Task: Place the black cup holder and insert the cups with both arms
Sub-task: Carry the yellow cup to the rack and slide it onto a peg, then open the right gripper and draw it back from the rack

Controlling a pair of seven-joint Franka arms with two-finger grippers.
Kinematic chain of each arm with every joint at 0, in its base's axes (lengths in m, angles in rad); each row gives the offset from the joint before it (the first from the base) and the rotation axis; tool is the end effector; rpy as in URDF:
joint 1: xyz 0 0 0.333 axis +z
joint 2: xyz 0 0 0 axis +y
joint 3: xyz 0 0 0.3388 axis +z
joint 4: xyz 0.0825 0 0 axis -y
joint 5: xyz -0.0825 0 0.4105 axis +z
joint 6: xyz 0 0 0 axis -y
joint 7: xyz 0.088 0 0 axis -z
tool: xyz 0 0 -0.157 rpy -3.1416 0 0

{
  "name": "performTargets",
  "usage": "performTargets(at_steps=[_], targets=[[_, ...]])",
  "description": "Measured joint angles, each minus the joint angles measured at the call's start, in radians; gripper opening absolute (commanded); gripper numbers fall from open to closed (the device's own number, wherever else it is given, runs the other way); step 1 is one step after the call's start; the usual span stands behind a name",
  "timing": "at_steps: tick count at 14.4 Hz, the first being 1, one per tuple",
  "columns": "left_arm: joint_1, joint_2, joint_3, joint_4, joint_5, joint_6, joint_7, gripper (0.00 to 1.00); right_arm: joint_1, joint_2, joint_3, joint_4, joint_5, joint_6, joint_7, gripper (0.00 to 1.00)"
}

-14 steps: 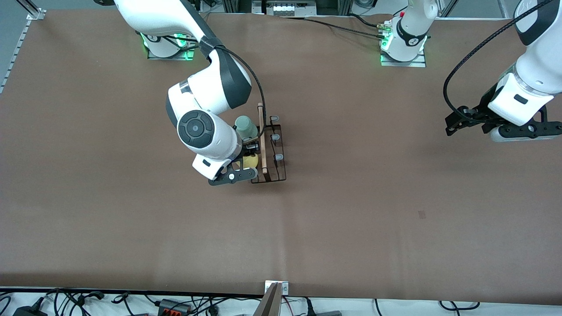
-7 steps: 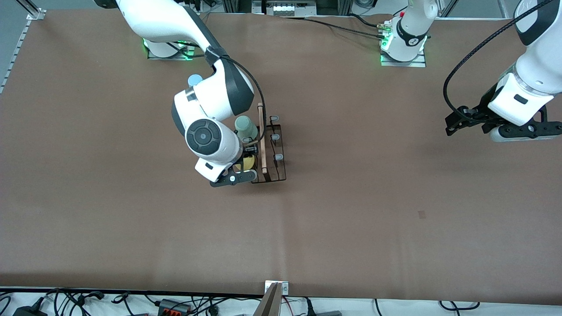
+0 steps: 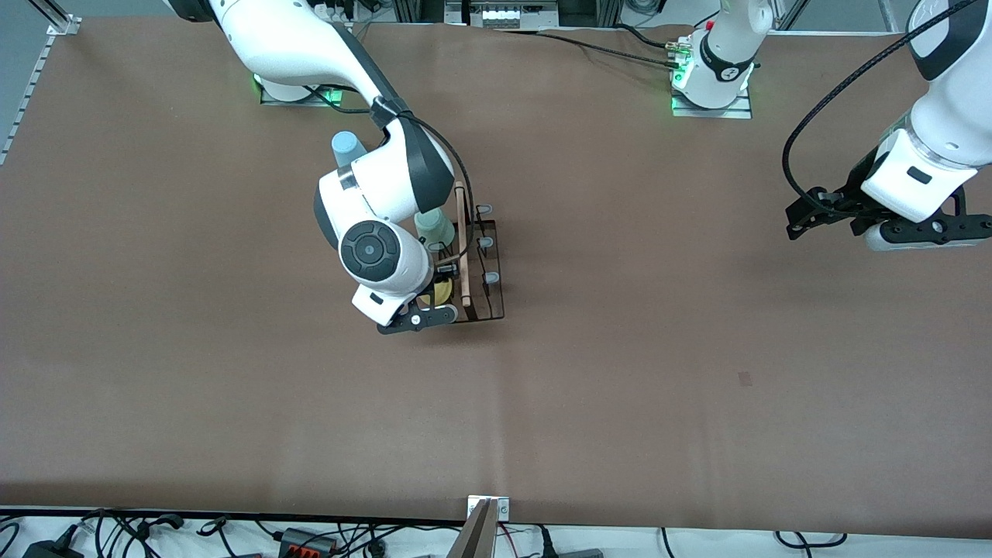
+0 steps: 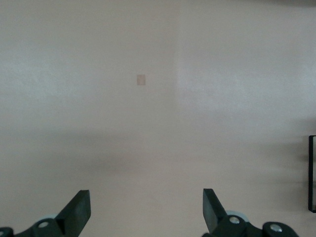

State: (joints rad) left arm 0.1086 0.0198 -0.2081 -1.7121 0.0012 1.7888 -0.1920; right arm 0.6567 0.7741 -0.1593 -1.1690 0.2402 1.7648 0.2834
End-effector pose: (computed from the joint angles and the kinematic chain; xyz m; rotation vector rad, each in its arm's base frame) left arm 0.6014 -0.0590 0.5342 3.1258 0.1446 0.0881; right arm 0.6445 0.4198 0.2802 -3.0699 -0.2816 0.3110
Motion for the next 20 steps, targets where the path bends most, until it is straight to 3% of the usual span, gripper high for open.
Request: performTargets(at_steps=[1,2,3,8,12,16,20], targets=[[0.000,0.000,0.000,0.000,0.000,0.000,0.000,1.00,0.001,0.003,0.000,0.000,0.000,0.005,0.000,0.29],[0.000,0.000,0.000,0.000,0.000,0.000,0.000,1.00,0.003,0.007,0.000,-0.001,0.000,0.008,0.000,0.79],[0.000,0.000,0.000,0.000,0.000,0.000,0.000,1.00,0.005,0.010,0.000,-0.002,0.000,0.011,0.001,1.00],[0.000,0.000,0.000,0.000,0.000,0.000,0.000,1.00,0.015,0.007,-0.005,0.013,0.000,0.039,0.068,1.00],[0.000,0.000,0.000,0.001,0.000,-0.001,0.000,1.00,-0.001,-0.093,-0.051,0.028,-0.001,0.003,0.077,1.00],[0.000,0.000,0.000,0.001,0.000,-0.001,0.000,1.00,-0.019,-0.217,-0.168,0.028,-0.002,-0.077,0.070,1.00],[0.000,0.000,0.000,0.001,0.000,-0.001,0.000,1.00,-0.026,-0.242,-0.309,0.024,-0.003,-0.133,-0.051,1.00]])
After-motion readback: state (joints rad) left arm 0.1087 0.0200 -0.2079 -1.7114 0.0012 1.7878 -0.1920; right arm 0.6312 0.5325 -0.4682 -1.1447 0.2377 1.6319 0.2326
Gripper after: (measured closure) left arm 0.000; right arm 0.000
